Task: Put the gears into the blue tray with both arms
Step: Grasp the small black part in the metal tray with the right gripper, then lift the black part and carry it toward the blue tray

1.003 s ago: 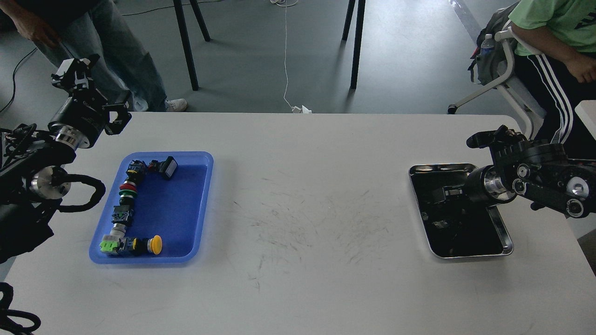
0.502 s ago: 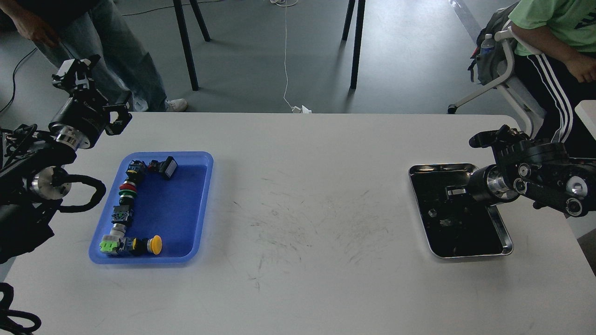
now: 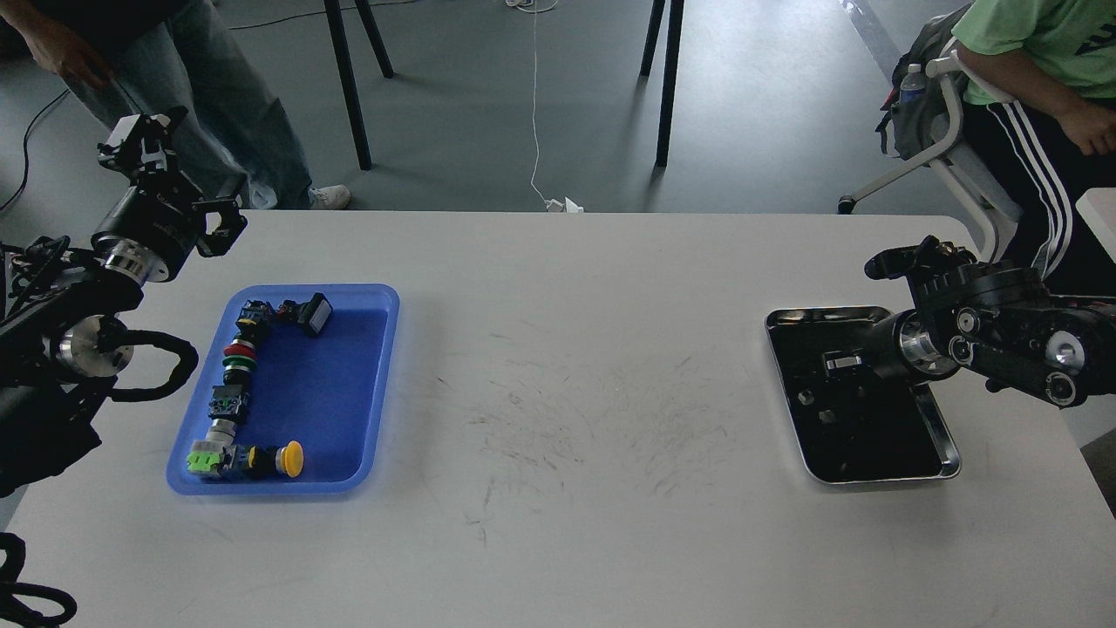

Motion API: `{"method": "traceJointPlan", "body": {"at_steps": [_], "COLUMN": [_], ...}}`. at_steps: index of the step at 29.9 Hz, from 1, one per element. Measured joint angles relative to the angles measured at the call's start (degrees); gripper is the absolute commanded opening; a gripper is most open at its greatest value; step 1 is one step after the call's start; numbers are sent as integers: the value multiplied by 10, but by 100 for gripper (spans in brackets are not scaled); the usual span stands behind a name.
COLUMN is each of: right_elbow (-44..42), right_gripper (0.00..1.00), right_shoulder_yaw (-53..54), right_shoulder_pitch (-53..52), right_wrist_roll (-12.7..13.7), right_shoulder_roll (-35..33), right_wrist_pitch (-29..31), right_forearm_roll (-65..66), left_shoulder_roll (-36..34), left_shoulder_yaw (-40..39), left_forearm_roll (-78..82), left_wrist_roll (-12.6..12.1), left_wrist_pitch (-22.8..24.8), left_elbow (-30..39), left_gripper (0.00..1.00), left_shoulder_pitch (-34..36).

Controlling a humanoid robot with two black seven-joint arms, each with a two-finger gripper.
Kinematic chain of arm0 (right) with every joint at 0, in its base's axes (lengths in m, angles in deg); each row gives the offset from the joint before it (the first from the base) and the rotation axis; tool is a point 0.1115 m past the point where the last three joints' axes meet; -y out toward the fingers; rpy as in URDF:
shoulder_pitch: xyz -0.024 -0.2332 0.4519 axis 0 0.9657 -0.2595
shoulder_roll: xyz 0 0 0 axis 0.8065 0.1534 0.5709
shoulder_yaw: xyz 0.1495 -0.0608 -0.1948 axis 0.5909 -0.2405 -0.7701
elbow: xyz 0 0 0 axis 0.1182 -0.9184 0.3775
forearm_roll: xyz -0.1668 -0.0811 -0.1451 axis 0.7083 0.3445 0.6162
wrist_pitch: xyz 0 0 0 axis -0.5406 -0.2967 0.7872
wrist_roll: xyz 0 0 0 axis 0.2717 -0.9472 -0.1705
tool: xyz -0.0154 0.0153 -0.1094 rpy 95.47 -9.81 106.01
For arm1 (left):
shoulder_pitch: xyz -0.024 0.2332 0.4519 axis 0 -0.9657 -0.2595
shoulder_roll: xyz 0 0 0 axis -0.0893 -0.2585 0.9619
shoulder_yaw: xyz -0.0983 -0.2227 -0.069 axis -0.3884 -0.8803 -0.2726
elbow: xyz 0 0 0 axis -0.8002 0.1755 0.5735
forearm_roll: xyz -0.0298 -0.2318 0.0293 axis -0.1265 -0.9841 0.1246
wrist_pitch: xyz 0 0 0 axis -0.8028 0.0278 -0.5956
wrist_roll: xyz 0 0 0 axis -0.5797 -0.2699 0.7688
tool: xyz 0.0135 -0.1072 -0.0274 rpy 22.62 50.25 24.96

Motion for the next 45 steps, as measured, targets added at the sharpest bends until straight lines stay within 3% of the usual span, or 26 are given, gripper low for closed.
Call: {"method": "traceJointPlan", "body": {"at_steps": [9, 13, 31, 45], "right_elbow": [3, 5, 9, 7], "right_gripper": [36, 26, 18, 2], "right_shoulder_yaw": [-1, -1, -1, 0], "right_shoulder_pitch": [-2, -4, -10, -28], "right_wrist_roll": [0, 0, 0, 0], "right_shoulder_roll": [0, 0, 0, 0], "right_wrist_pitch": [0, 0, 0, 0], "right_forearm_roll": [4, 6, 14, 18], "left_shoulder_roll": [0, 0, 0, 0], "left_shoulder_yaw": [0, 1, 3, 4], "left_forearm_roll": [0, 0, 1, 2], "left_wrist_roll": [0, 0, 0, 0], "left_wrist_pitch": [0, 0, 0, 0], "left_elbow": [0, 0, 0, 0], "left_gripper": [98, 98, 98, 98], "left_shoulder_pitch": [0, 0, -5, -8]}}
